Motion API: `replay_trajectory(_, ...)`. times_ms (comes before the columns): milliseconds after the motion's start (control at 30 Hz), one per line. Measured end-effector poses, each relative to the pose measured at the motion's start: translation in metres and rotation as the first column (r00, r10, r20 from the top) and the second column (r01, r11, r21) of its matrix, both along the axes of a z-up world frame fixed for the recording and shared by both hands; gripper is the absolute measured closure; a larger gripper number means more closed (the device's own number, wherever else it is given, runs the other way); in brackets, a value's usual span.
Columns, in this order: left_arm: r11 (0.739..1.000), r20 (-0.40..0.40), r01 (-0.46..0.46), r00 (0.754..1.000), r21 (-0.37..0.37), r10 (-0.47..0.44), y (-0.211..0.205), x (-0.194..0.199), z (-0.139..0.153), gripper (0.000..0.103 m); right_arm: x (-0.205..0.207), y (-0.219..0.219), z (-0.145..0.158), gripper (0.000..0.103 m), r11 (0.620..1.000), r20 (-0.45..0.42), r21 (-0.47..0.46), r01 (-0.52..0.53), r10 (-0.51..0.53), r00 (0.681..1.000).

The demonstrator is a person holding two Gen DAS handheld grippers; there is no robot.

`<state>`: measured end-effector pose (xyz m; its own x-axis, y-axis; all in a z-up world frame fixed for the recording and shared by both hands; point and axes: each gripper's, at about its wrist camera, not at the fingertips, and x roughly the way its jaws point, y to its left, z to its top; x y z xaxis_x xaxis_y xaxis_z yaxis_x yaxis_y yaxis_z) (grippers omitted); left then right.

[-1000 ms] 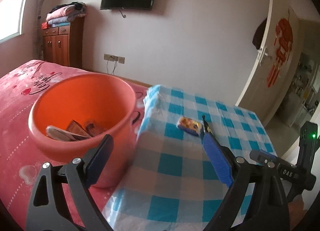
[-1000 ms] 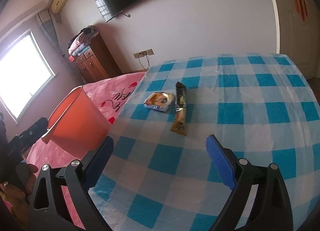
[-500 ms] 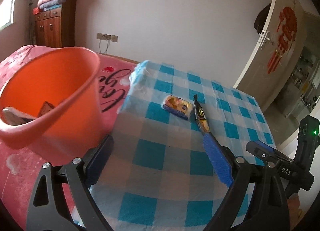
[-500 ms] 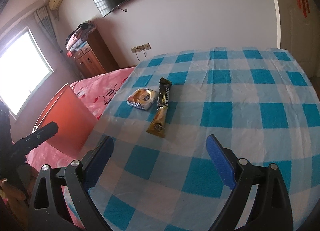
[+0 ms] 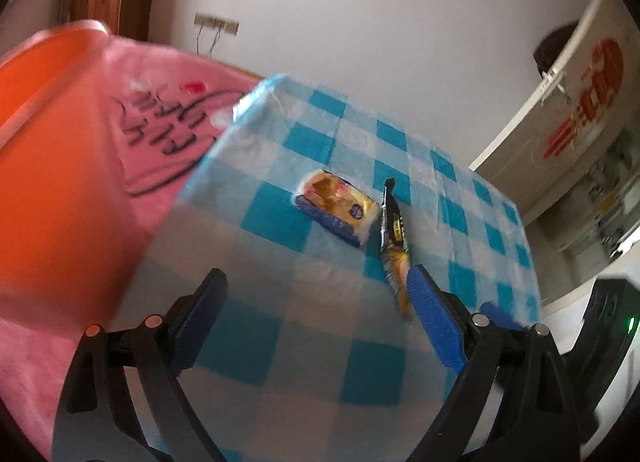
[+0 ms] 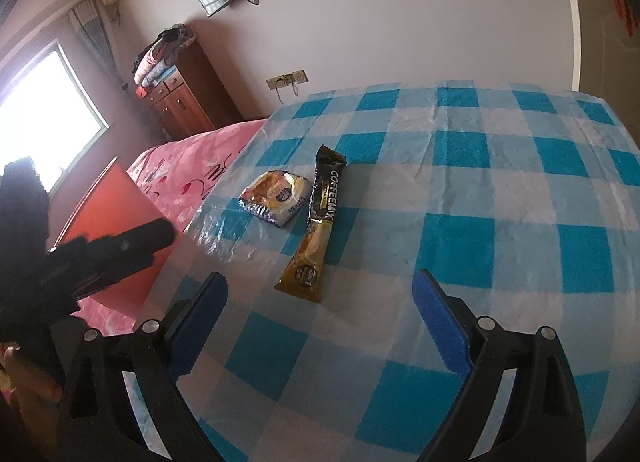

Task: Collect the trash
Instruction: 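Move both tools back over the checked cloth toward the snack pack and coffee stick, then grasp the yellow snack pack with left tool while right tool grasps the Coffeemix stick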

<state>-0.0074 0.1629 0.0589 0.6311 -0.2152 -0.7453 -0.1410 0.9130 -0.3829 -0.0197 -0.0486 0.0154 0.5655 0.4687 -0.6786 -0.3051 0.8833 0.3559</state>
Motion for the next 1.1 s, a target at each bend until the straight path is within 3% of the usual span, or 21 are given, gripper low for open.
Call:
replay_trajectory(167, 0.993, -0.035, 0.006, 0.999, -0.12, -0.01, -0.007, 0.03, -0.014, 0.012, 0.005, 0.006, -0.003, 0.014, 1.0, 0.014, -0.015, -0.015, 0.016, 1.0)
replay_trajectory(200, 0.992, -0.039, 0.002, 0.999, -0.124, -0.007, -0.009, 0.034, -0.016, 0.012, 0.006, 0.006, -0.004, 0.02, 1.0, 0.017, -0.019, -0.018, 0.019, 1.0)
replay_trajectory(333, 0.992, -0.065, -0.024, 0.998, -0.126, 0.016, -0.013, 0.059, -0.024, 0.013, 0.012, 0.008, -0.007, 0.022, 0.999, 0.013, -0.016, -0.027, 0.027, 1.0)
replay_trajectory(533, 0.993, -0.079, -0.049, 0.996, -0.109, 0.04, -0.016, 0.084, -0.028, 0.015, 0.023, 0.012, -0.008, 0.04, 0.999, 0.017, -0.013, -0.036, 0.036, 0.999)
replay_trajectory(667, 0.995, -0.108, -0.073, 0.992, -0.072, 0.065, -0.018, 0.095, -0.036, 0.025, 0.031, 0.017, -0.013, 0.047, 0.999, 0.004, -0.008, -0.04, 0.04, 0.999)
replay_trajectory(1100, 0.989, -0.068, -0.03, 0.997, 0.147, 0.04, -0.039, 0.11, -0.037, 0.027, 0.046, 0.03, -0.027, 0.061, 0.998, -0.036, -0.038, -0.05, 0.049, 0.998)
